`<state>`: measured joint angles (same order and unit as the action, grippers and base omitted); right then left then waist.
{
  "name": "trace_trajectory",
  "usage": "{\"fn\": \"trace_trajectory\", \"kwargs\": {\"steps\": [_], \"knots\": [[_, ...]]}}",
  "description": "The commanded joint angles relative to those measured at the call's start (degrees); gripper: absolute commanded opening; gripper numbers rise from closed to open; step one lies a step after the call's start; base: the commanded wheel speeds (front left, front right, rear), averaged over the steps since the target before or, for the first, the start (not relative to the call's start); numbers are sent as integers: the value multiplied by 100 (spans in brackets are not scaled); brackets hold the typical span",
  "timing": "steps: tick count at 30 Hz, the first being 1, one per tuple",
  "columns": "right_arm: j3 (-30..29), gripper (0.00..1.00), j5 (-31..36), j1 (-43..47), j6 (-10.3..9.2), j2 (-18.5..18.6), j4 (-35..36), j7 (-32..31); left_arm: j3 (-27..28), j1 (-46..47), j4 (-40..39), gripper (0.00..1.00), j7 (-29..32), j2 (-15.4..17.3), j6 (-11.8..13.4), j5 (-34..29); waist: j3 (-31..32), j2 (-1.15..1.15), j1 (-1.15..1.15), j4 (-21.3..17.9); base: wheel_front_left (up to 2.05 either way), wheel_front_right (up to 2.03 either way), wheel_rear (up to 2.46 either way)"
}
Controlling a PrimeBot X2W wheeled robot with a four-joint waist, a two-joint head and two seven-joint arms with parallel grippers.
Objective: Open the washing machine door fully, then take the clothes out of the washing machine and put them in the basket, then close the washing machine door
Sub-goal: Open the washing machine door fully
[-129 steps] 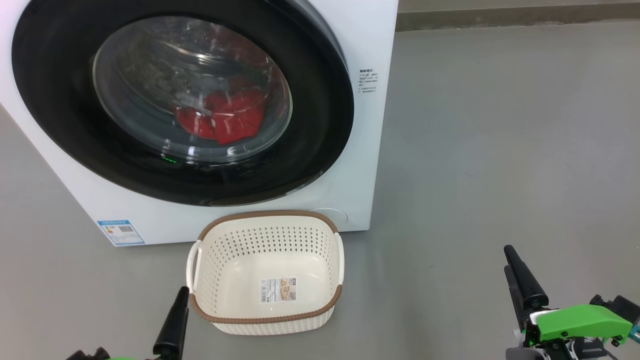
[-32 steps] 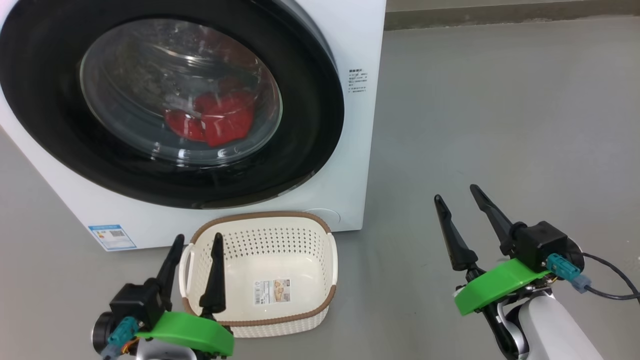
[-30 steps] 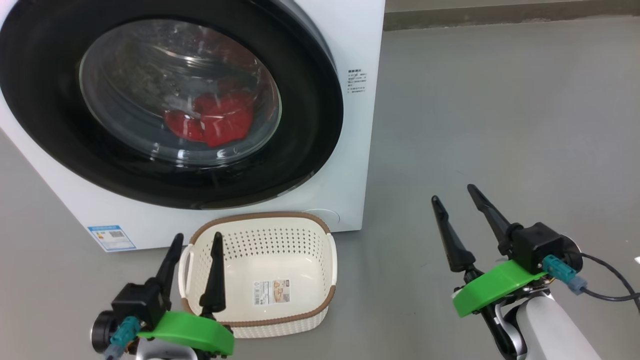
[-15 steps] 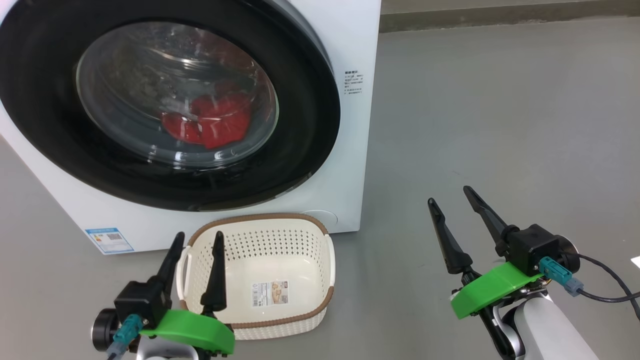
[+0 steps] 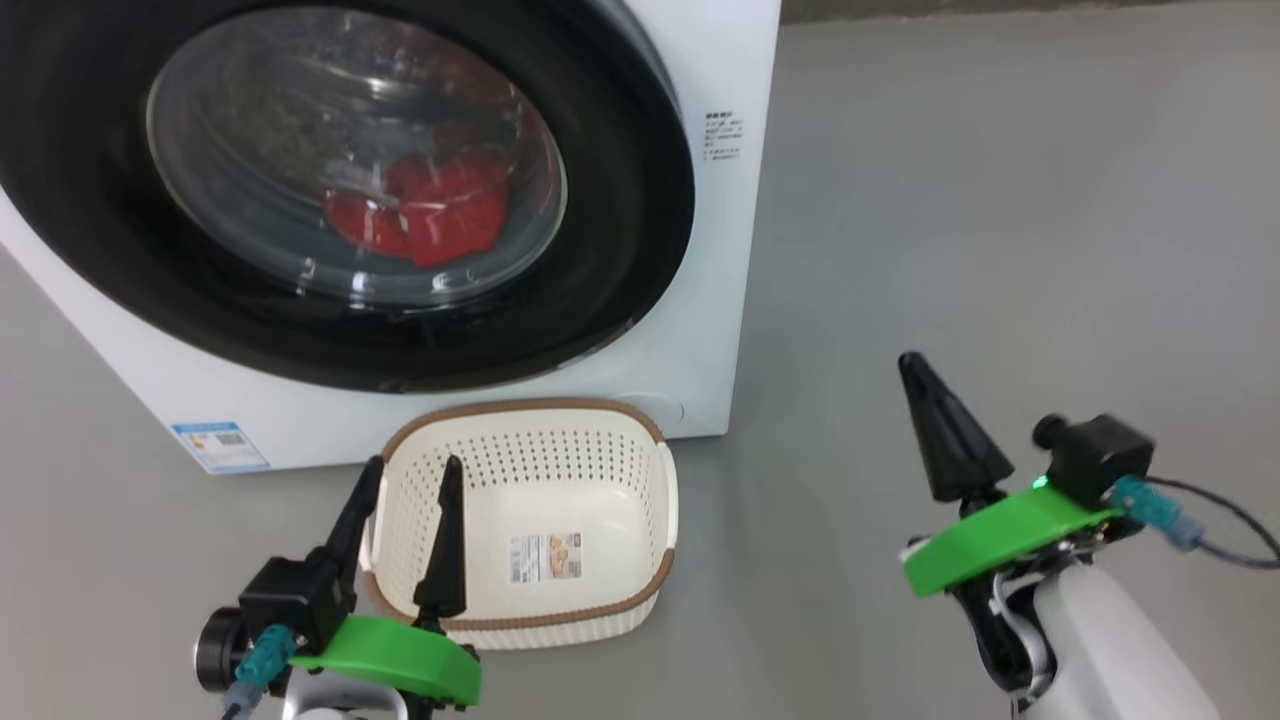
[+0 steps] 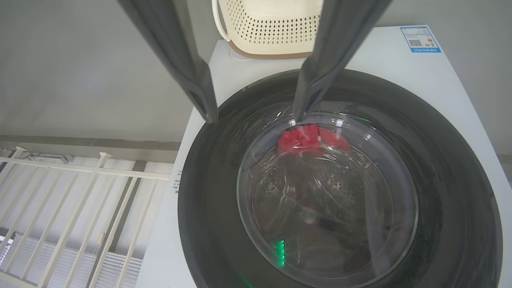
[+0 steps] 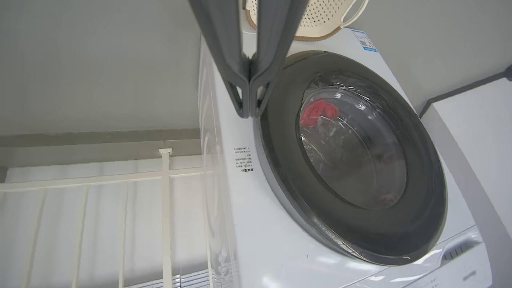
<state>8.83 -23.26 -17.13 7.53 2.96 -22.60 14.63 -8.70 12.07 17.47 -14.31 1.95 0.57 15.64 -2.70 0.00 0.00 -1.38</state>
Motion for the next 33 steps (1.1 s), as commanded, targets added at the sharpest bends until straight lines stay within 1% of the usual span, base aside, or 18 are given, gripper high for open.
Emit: {"fn": "trace_trajectory", "kwargs": {"steps": [1,5,6,11,15,21,25,33], "knots": [[198,0,-609,-338,-4,-8,65,37,153,301,-218,100,-69,93,36,-9,-198,0,0,105,0,0,0],[340,0,-1640,-669,-4,-8,-58,37,132,357,-336,100,-69,93,54,-47,-388,0,0,178,0,0,0],[340,0,-1640,-669,-4,-8,-58,37,132,357,-336,100,-69,93,54,-47,-388,0,0,178,0,0,0],[495,0,-2717,-1115,-4,21,-155,-26,77,428,-534,100,-69,93,80,-63,-622,0,0,291,0,0,0],[505,0,-3697,-1415,-4,175,-34,-276,20,510,-710,100,-69,93,63,-37,-830,0,0,409,0,0,0],[410,0,-4909,-1781,-4,466,114,-757,-36,610,-975,100,-69,93,68,13,-1183,0,0,568,0,0,0],[287,0,-5543,-2068,-4,608,108,-1072,-68,660,-1160,100,-69,93,113,-52,-1425,0,0,644,0,0,0],[106,0,-6377,-2658,-4,774,-91,-1708,-144,725,-1404,100,-69,93,168,-12,-1842,0,0,816,0,0,0]]}}
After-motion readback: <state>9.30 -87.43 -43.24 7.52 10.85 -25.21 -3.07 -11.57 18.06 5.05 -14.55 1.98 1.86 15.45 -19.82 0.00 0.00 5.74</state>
